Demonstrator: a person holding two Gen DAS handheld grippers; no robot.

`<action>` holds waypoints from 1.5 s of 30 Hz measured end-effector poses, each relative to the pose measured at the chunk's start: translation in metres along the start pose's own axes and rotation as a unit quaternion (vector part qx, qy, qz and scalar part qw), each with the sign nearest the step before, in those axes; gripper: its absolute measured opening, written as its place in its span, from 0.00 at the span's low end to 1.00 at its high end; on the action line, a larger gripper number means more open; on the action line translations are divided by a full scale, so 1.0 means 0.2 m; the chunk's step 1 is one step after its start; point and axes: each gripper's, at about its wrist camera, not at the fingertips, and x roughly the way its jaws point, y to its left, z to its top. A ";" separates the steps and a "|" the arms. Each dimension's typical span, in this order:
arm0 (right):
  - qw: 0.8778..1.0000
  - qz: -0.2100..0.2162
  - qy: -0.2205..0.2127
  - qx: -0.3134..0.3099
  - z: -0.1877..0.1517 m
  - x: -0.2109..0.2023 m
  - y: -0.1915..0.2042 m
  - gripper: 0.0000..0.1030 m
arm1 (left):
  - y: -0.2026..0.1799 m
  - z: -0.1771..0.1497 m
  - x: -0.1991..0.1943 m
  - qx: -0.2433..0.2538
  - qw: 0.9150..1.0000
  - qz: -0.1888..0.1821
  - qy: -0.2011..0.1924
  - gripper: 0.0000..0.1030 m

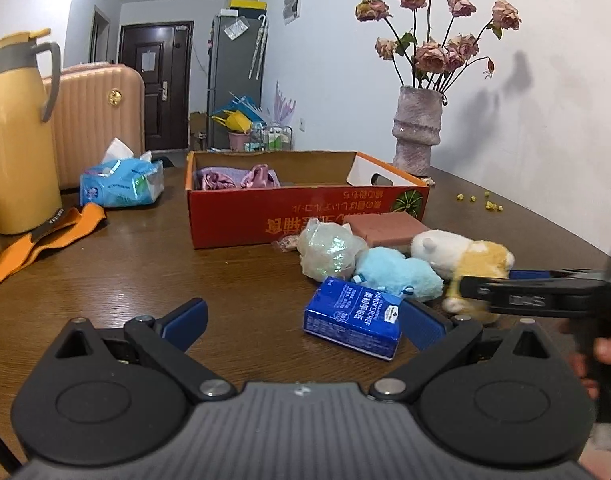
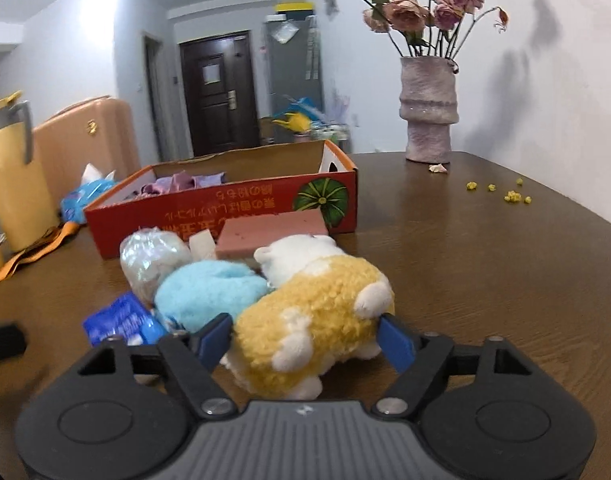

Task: Organize soft objects
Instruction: 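Lift the plush toy with both grippers over the red box, then open both grippers to drop the plush toy and withdraw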

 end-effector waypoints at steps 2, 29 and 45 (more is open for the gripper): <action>1.000 0.013 0.015 -0.004 0.00 -0.04 -0.08 0.63 | -0.02 0.01 0.03 -0.003 1.000 -0.015 0.008 1.00; 0.992 0.074 0.014 0.097 0.06 0.08 -0.50 0.42 | -0.53 0.33 0.90 -0.053 0.969 -0.187 0.150 0.50; 0.988 0.146 -0.031 0.024 0.75 0.37 -0.28 0.41 | -0.12 0.95 1.04 -0.097 0.982 -0.155 0.054 0.49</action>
